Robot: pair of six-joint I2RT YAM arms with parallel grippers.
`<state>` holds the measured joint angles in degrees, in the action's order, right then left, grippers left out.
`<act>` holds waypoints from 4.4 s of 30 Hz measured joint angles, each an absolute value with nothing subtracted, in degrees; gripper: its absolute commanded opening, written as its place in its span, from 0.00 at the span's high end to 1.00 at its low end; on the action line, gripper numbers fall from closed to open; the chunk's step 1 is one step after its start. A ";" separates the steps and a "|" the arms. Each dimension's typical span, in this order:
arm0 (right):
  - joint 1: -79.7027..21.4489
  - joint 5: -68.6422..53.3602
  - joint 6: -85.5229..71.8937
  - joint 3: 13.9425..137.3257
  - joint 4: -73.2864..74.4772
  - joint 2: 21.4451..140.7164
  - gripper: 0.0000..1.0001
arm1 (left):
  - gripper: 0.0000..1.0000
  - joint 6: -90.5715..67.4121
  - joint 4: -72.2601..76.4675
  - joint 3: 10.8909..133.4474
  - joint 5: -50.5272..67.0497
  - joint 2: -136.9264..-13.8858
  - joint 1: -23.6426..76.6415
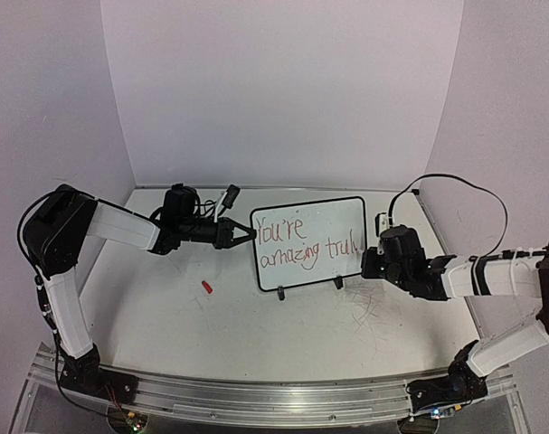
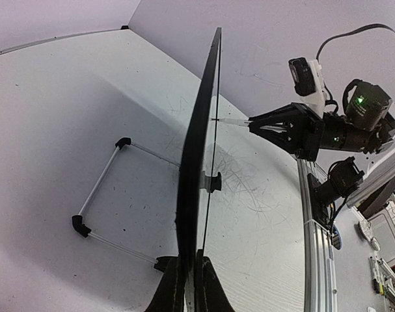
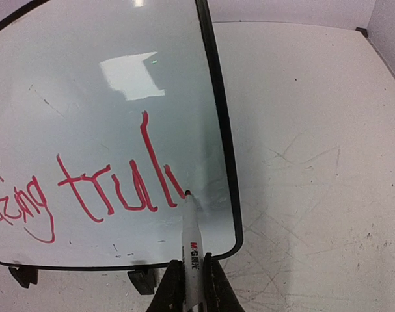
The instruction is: Write a sentence on the whiteboard
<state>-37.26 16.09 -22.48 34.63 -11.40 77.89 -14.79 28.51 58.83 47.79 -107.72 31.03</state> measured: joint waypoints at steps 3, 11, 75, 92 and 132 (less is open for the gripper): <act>-37.24 16.89 -22.01 35.99 -11.06 77.89 1.00 | 1.00 -14.79 28.51 58.83 47.79 -107.72 31.03; -36.66 17.34 -20.79 38.15 -11.10 77.89 1.00 | 1.00 -14.79 28.51 58.83 47.77 -107.72 31.03; -38.37 12.30 -23.06 32.98 -9.91 79.61 1.00 | 1.00 -14.76 28.51 58.87 47.86 -107.72 31.11; -37.84 14.26 -25.60 33.61 -6.36 73.60 1.00 | 1.00 -14.75 28.45 58.87 47.62 -107.72 31.07; -36.28 13.58 -26.37 34.33 1.34 53.11 1.00 | 1.00 -14.73 26.69 58.68 47.10 -106.62 31.19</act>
